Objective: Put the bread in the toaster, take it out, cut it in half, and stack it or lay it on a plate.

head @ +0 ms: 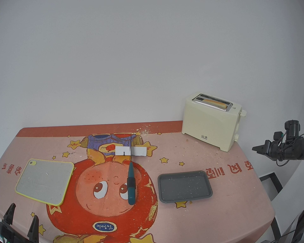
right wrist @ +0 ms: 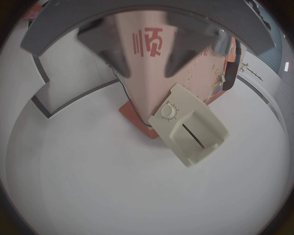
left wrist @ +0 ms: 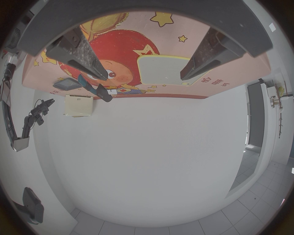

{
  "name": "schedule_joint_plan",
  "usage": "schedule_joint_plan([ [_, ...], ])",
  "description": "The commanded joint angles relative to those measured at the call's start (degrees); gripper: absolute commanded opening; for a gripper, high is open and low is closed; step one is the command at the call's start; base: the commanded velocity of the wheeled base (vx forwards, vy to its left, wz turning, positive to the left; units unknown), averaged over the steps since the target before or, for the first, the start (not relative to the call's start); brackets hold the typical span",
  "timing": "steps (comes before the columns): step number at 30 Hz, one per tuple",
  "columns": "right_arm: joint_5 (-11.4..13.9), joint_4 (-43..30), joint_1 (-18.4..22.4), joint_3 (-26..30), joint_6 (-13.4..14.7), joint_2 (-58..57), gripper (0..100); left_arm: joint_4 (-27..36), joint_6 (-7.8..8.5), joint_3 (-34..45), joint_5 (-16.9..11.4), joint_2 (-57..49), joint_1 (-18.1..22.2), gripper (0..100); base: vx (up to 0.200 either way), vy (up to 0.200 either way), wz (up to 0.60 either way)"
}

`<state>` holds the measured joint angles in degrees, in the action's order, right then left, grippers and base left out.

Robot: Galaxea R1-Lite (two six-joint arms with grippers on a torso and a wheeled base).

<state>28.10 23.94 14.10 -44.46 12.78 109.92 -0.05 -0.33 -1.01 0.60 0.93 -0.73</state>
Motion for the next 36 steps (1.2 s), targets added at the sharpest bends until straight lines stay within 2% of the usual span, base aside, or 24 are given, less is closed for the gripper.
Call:
schedule_joint_plan([
  [1, 0.0, 1.7, -1.5, 0.2, 1.4, 3.2, 0, 0.0, 0.07, 1.0, 0.0, -0.3, 0.0, 100, 0.000, 0.000, 0.00],
  [9, -0.2, 7.4, -5.2, -0.4, 5.9, 3.3, 0, 0.0, -0.02, 1.0, 0.0, -0.3, 0.1, 100, 0.000, 0.000, 0.00],
  [13, -1.9, 8.5, -6.3, -0.4, 8.6, 3.4, 0, 0.0, 0.07, 1.0, 0.0, -0.3, 0.0, 100, 0.000, 0.000, 0.00],
  [22, -2.3, 8.6, -6.9, -0.7, 8.8, 6.3, 0, 0.0, 0.07, 1.0, -0.1, -0.3, 0.0, 100, 0.000, 0.000, 0.00],
  [27, -2.3, 12.5, -7.5, -0.6, 8.8, 8.1, 0, 0.0, 0.07, 1.0, -0.1, -0.3, 0.0, 100, 0.000, 0.000, 0.00],
  [29, -3.0, 16.3, -8.4, -0.2, 8.8, 9.4, 0, 0.0, 0.07, 1.0, -0.1, -0.3, 0.1, 100, 0.000, 0.000, 0.00],
  [32, -4.6, 16.8, -8.7, -0.5, 8.8, 10.0, 0, 0.0, 0.07, 1.0, -0.1, -0.3, 0.0, 100, 0.000, 0.000, 0.00],
  [36, -4.8, 16.8, -8.8, -1.3, 9.2, 10.1, 0, 0.0, -0.02, 1.0, -0.1, -0.3, 0.1, 100, 0.000, 0.000, 0.00],
])
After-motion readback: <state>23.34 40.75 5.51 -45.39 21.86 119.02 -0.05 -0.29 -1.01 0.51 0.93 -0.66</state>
